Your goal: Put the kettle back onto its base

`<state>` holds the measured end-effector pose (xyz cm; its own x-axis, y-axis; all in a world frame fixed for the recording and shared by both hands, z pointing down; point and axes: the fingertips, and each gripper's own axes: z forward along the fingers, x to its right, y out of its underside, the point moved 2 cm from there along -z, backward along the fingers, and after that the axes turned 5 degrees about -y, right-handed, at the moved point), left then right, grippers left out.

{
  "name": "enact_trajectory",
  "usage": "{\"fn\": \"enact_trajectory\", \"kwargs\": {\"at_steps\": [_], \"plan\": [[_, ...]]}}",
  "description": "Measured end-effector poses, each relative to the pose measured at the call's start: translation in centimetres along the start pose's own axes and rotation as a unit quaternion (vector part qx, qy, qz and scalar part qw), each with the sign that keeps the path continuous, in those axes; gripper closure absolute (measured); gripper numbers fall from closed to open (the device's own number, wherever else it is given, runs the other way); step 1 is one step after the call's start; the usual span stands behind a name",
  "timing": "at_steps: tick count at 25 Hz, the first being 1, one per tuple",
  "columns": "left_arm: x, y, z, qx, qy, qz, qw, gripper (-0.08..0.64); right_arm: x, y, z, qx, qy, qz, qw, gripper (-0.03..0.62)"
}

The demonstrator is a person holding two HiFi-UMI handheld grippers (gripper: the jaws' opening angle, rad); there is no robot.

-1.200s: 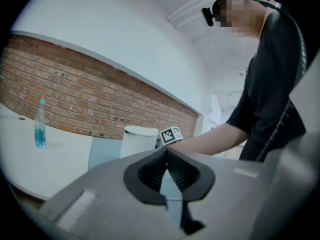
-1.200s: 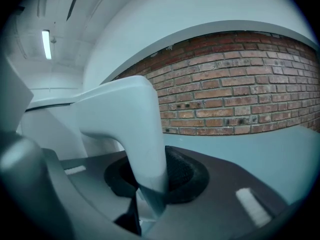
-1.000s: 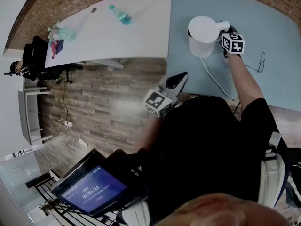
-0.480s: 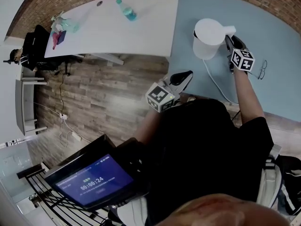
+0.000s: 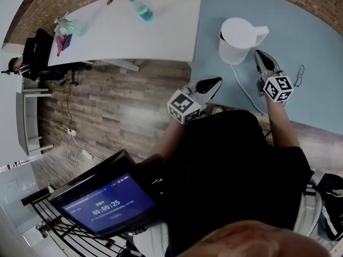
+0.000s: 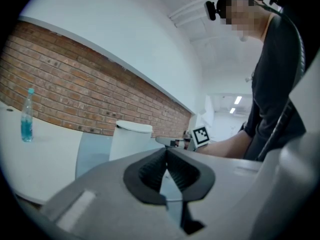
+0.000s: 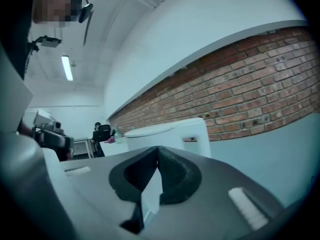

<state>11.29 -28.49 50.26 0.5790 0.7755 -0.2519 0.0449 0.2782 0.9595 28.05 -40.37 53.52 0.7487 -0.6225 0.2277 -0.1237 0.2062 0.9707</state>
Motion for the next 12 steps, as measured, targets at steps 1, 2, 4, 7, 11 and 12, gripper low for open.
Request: {"fn": "enact_trajectory", "kwargs": {"at_steps": [1,2,4,7,11,12], "plan": [[-0.1,0.0,-0.3,-0.001,-0.003,0.0,1.0,0.557,-1.2,-0.4,-0.1,0.003,-0.017,-0.007,1.0,0.588],[-0.3,-0.2,-0.5,0.0,-0.006,0.0,1.0,0.557,-2.3,-0.8,-0.3,0.006,-0.029,-0.012,0.999,0.588],[-0.7,-0.7,-0.8,0.01,-0.014,-0.002,0.9998,0.557,-3.6,-1.5,-0.7,0.011,-0.046,-0.021,0.999,0.588],[-1.0,-0.9,-0.6,0.02,-0.022,-0.004,0.9995,0.557,-4.9,-1.7,-1.5,0.009,-0.073,-0.038,0.997,0.589],[-0.6,-0.6,-0.2,0.019,-0.026,-0.007,0.9995,0.557,-6.1,-1.2,-2.7,-0.001,-0.11,-0.045,0.993,0.589],[-0.5,-0.5,0.0,0.017,-0.026,-0.008,0.9995,0.557,-6.2,-1.1,-2.8,-0.003,-0.116,-0.046,0.992,0.589]]}}
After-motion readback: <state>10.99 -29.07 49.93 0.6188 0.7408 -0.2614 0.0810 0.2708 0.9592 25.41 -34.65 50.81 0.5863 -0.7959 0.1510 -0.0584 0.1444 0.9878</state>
